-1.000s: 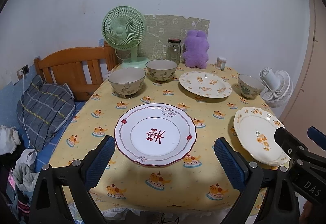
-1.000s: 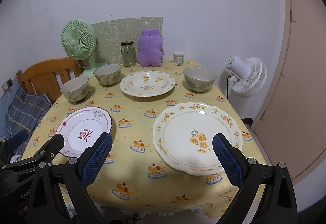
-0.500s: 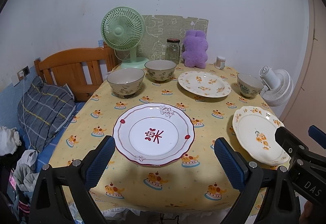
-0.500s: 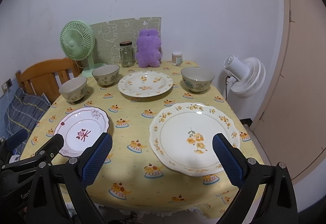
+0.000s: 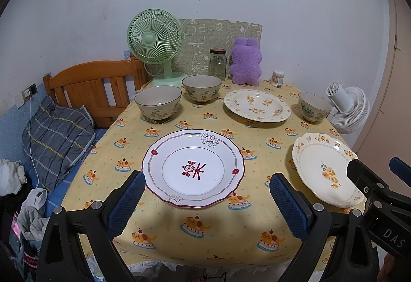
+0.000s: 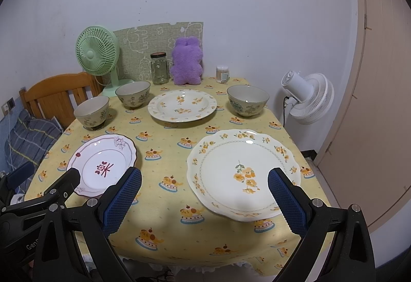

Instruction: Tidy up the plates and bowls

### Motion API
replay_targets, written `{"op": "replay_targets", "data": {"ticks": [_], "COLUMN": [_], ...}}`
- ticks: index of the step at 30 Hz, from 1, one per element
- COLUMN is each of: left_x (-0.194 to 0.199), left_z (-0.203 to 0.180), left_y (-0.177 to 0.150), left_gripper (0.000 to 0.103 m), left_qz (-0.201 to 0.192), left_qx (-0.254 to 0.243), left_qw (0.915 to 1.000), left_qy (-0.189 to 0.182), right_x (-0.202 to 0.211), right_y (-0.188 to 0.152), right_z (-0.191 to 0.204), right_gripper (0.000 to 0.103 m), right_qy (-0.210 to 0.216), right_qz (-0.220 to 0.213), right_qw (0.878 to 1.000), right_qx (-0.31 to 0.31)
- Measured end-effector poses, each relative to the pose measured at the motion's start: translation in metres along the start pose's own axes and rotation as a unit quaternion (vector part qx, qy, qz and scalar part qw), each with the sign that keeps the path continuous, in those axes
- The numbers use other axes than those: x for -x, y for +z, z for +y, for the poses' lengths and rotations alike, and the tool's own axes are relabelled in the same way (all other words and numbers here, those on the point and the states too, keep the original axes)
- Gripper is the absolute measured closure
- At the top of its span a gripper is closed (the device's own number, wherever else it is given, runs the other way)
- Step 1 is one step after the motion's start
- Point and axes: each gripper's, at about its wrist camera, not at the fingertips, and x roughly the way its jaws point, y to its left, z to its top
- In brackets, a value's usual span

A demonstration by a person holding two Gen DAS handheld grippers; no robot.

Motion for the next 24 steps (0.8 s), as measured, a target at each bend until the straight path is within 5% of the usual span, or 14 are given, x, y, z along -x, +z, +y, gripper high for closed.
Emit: {"op": "replay_targets", "data": {"ticks": [24], "left_x": [-0.032], "left_z": [0.014], "left_y": [0.022], "left_gripper": [0.01], "left_qz": [0.018], "left_qx": [-0.019], "left_qw": [0.9995], "left_qy": [-0.015], "right_x": [-0.022], "right_y": [0.013], "right_z": [0.02], "right_gripper": [0.003], "right_qy": [-0.022], "right_qz": [0.015], "right_qw": [1.0], "right_qx": [0.004]}}
